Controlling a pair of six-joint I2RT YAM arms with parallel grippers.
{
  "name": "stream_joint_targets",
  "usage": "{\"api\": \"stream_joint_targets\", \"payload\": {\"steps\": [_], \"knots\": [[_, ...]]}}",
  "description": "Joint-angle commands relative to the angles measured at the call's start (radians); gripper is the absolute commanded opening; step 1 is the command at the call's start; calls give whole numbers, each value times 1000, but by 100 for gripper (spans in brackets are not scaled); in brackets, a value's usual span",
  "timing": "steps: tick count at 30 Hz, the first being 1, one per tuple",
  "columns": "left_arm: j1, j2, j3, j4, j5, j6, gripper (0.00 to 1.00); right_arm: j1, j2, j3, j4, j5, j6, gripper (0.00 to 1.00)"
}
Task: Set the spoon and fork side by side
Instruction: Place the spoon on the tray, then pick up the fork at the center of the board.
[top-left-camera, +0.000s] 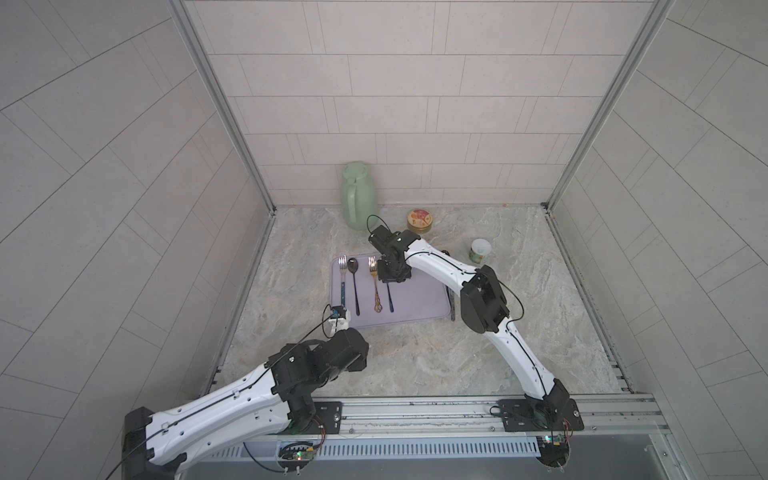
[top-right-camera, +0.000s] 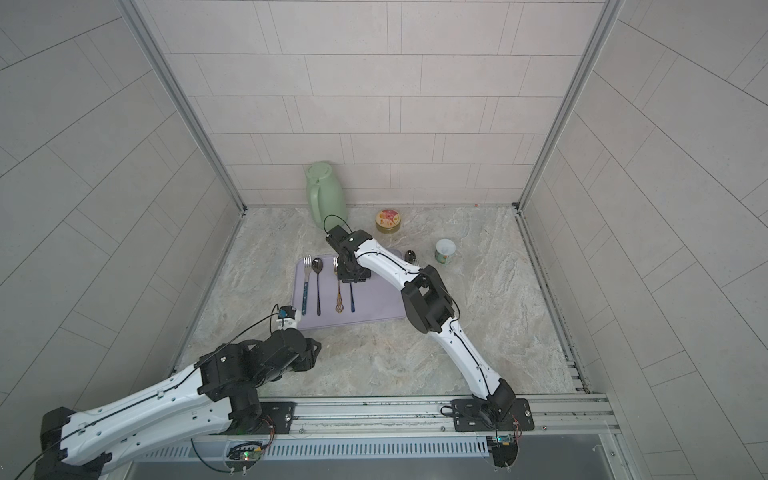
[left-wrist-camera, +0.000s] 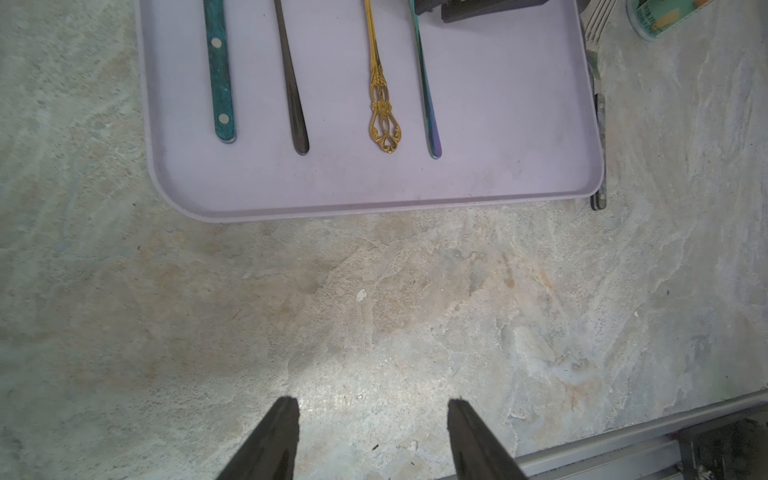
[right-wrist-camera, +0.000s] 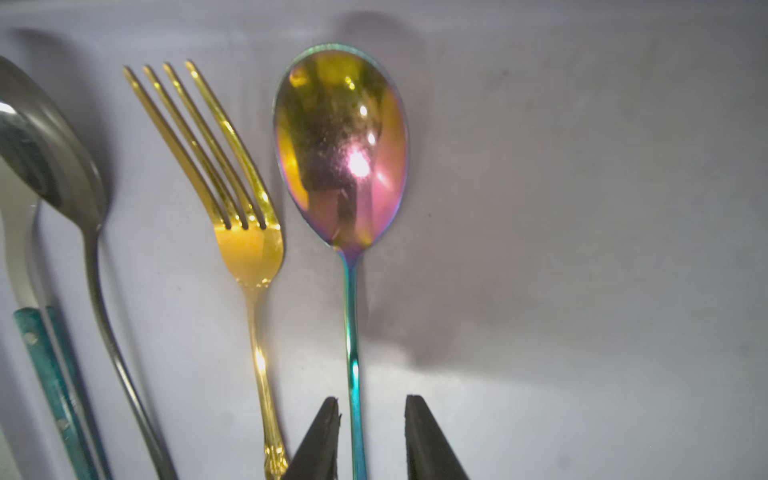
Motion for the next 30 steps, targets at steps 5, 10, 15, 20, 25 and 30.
{"api": "stream_joint_targets", "payload": {"steps": [5, 10, 15, 20, 25, 30], "knots": [[7, 183, 172, 77, -40, 110, 59, -41, -340, -259, 78, -2, -13, 32], [7, 403, 332, 128, -19, 184, 59, -115, -562, -555, 184, 1, -13, 32], [7, 671, 560, 133, 33, 254, 57, -229, -834, -868, 291, -5, -3, 32], [7, 952, 832, 62, 61, 295, 50, -366, -1043, -1099, 333, -33, -26, 33], [8, 1213, 1100, -15, 60, 312, 47, -511, -1176, -1226, 339, -50, -71, 35], [19, 1425, 1309, -46, 74, 333, 42, -636, -1242, -1290, 348, -148, -119, 36]]}}
